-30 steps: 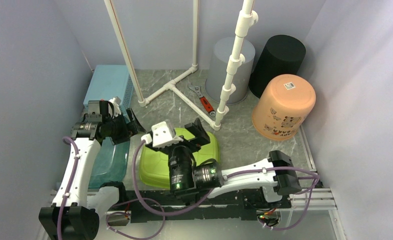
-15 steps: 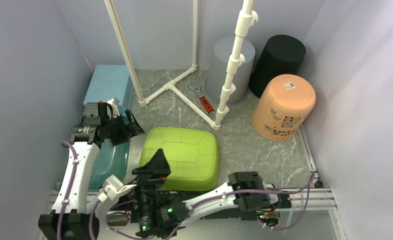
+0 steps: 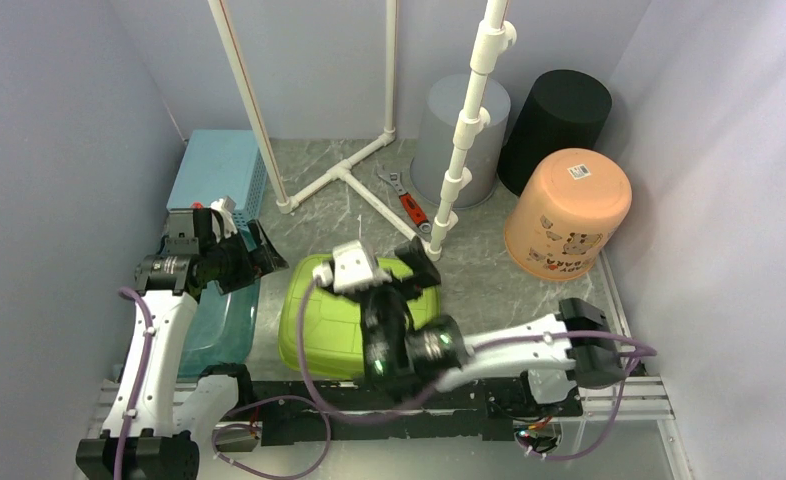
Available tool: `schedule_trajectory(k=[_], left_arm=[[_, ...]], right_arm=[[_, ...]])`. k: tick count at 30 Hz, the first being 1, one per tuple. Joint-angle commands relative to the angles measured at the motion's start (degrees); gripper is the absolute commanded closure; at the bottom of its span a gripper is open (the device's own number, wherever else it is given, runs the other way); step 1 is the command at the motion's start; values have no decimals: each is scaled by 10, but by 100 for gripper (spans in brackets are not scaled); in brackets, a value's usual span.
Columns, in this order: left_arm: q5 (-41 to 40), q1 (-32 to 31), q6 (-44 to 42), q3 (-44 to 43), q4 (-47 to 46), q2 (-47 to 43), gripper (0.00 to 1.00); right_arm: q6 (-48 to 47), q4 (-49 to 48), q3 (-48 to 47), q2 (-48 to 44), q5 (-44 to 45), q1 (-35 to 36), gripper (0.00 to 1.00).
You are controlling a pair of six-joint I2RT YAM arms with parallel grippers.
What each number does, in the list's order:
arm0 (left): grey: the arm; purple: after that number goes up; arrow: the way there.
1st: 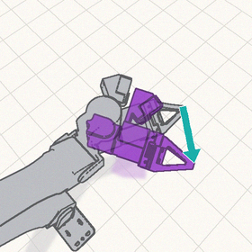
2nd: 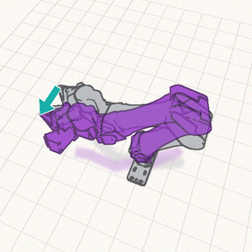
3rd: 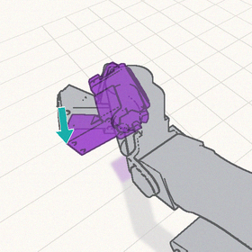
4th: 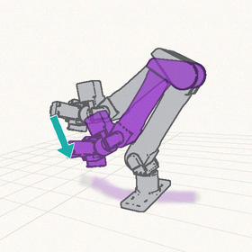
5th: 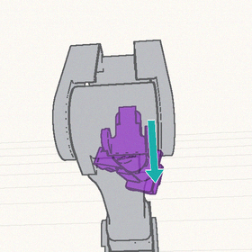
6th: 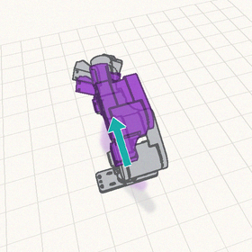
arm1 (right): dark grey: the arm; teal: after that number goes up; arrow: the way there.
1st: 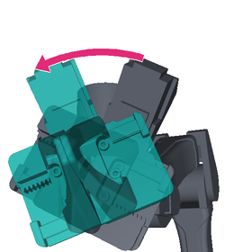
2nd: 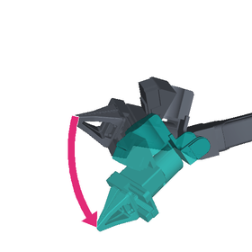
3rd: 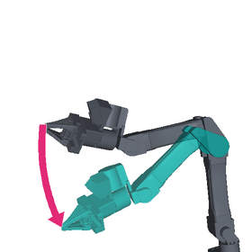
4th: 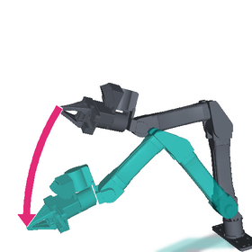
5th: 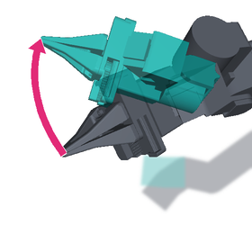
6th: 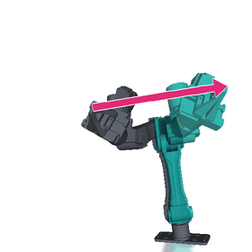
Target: Turn the large container upside down
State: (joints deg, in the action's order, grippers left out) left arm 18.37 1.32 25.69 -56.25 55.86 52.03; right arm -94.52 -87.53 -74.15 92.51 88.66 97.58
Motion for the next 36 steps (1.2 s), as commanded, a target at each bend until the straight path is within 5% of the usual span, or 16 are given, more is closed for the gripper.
schedule_trajectory(k=[1, 6, 11, 21, 28, 36], left_arm=[[32, 2, 13, 7, -29, 16, 7], [62, 2, 29, 42, -57, 35, 7], [84, 2, 49, 76, -103, 62, 8], [42, 3, 54, 69, -103, 66, 8], [45, 3, 63, 71, -109, 71, 8], [97, 2, 76, 118, -130, 78, 9]], right_arm=[[-11, -96, 68, 66, 107, -138, 0], [29, -95, 124, -4, 106, -195, 1], [-22, -102, 158, 78, 105, -215, 0], [-98, -94, 37, 163, 107, -222, 0], [-16, -89, 65, 152, 107, -214, 0], [87, -91, 210, 100, 107, -207, 0]])
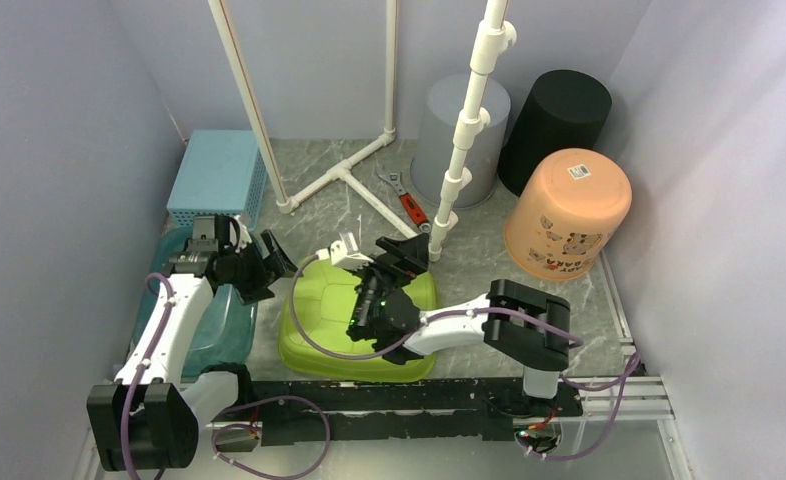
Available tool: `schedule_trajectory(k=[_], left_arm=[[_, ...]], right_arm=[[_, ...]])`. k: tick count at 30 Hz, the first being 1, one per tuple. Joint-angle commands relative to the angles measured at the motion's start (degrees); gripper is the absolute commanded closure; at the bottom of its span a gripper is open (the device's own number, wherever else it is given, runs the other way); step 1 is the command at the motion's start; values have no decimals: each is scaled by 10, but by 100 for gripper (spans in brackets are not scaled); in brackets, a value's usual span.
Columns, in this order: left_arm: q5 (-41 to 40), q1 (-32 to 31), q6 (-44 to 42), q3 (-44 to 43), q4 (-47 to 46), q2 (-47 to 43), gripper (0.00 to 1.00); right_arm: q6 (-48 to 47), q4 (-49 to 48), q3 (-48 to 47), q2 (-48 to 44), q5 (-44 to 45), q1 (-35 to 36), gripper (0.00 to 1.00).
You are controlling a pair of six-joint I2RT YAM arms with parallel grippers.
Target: Turn the large container upside down
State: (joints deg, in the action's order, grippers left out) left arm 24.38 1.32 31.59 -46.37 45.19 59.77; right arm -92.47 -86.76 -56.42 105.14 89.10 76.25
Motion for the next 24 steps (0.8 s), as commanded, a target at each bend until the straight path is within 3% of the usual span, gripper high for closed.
schedule_trajectory(k=[1, 6, 11, 24], left_arm=[[41, 2, 18, 20, -26, 4, 10], [41, 2, 17, 5, -25, 1, 10], [32, 2, 3, -14, -9, 9, 9], [34, 2, -9, -36, 10, 5, 9]], right_arm=[[76, -100, 40, -26, 103, 8, 0], [80, -111, 19, -56, 101, 31, 0], [67, -113, -69, -102, 83, 115, 0], [-49, -102, -238, -63, 102, 126, 0]])
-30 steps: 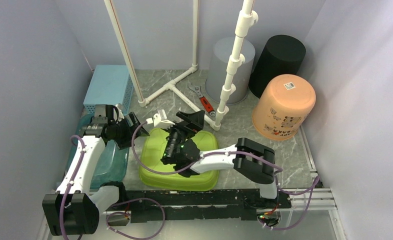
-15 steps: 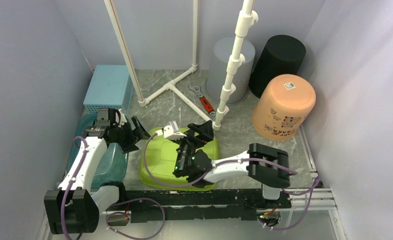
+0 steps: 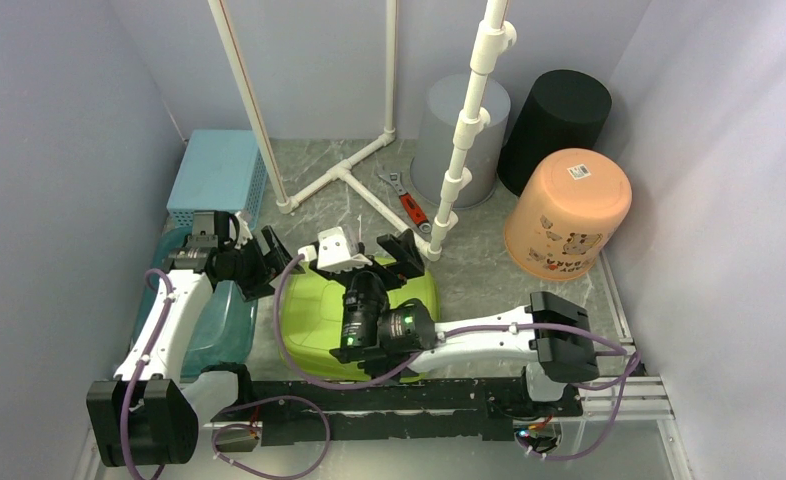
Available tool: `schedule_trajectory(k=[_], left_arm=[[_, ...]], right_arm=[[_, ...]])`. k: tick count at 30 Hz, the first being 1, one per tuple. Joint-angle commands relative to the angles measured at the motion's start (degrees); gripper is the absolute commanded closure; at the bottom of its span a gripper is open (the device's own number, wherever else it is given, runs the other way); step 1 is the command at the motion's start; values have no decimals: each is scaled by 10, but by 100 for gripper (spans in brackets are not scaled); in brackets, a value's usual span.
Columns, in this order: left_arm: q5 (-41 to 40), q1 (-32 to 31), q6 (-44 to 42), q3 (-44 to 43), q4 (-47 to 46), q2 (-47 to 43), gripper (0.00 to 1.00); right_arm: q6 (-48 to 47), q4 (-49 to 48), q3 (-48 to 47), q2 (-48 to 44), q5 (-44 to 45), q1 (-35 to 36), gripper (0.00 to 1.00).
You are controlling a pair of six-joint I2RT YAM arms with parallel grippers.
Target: Turn the large container upside down
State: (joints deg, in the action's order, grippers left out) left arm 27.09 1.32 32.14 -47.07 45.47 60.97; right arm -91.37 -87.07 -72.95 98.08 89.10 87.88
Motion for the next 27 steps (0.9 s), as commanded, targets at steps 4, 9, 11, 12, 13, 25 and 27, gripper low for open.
schedule_trajectory(k=[4, 9, 11, 12, 13, 25, 27], left_arm=[[6, 2, -15, -30, 1, -3, 9], [19, 2, -8, -23, -14, 2, 9], [19, 2, -11, -24, -14, 3, 9], [16, 2, -13, -26, -11, 4, 9], [15, 2, -16, -27, -9, 4, 9], [20, 2, -14, -11, -16, 1, 9], [17, 2, -14, -13, -14, 0, 9]], right_arm=[[-97, -110, -175, 34, 80, 62, 0], [-258, -112, -122, 90, -28, 124, 0], [-243, -111, -157, 102, -11, 130, 0], [-220, -111, -173, 101, -2, 129, 0], [-196, -111, -185, 95, 16, 126, 0], [96, -82, 23, -88, 105, 0, 0], [119, -90, 38, -85, 105, -37, 0]])
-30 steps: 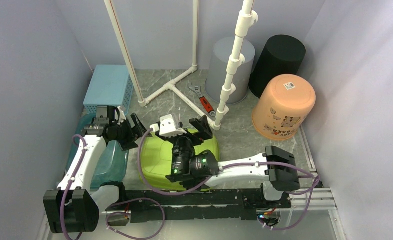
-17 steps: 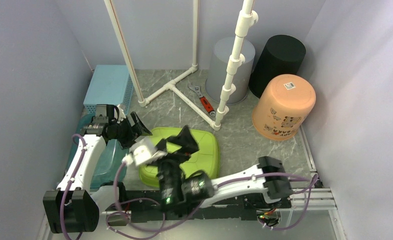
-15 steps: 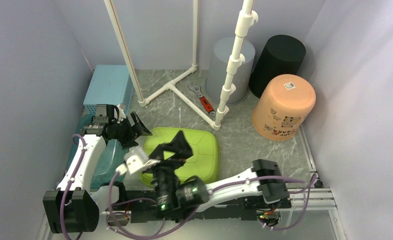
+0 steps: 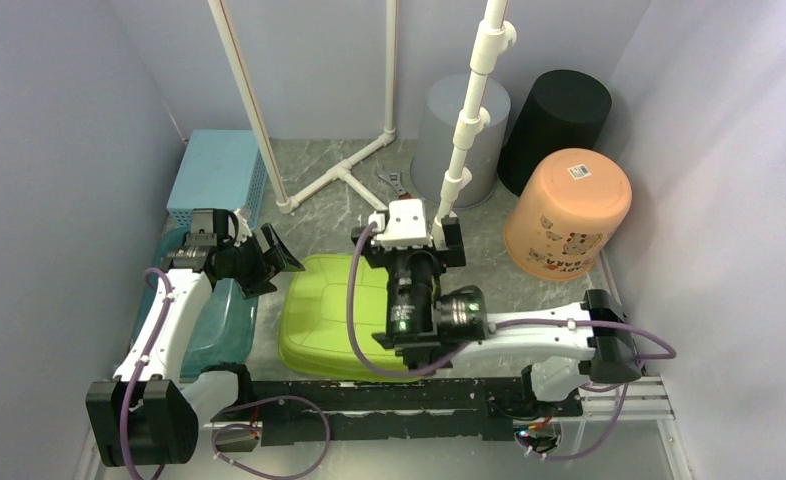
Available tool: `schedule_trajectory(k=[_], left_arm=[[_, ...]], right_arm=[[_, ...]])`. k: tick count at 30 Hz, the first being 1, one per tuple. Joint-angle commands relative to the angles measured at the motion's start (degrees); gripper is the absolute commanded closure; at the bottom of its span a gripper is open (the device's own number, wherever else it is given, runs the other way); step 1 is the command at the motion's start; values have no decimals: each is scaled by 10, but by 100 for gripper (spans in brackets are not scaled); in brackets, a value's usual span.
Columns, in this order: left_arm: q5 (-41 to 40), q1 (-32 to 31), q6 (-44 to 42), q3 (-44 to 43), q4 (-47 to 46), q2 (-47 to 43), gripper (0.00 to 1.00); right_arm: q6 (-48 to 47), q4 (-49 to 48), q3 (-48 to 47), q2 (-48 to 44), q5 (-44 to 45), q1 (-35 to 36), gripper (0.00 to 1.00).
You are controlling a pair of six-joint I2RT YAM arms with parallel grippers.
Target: Turn the large container upside down
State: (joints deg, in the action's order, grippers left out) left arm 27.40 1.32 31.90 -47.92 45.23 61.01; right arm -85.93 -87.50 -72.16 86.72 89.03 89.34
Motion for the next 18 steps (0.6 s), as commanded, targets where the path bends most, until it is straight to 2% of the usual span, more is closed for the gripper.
schedule_trajectory(k=[1, 5, 7, 10, 15, 18], left_arm=[[12, 2, -12, -5, -11, -2, 9], [3, 2, -11, -1, -10, -13, 9], [-2, 2, -12, 4, -16, -11, 9], [1, 2, -17, 7, -24, 7, 9], [26, 2, -8, 10, -49, 32, 9], [31, 2, -8, 6, -52, 37, 9]], right_arm=[[109, -88, 45, 20, 105, -67, 0], [179, -95, 90, -15, 104, -121, 0], [204, -97, 97, -44, 104, -118, 0], [199, -98, 93, -35, 104, -93, 0], [33, -89, 29, 73, 105, -63, 0], [22, -88, 21, 73, 106, -77, 0]])
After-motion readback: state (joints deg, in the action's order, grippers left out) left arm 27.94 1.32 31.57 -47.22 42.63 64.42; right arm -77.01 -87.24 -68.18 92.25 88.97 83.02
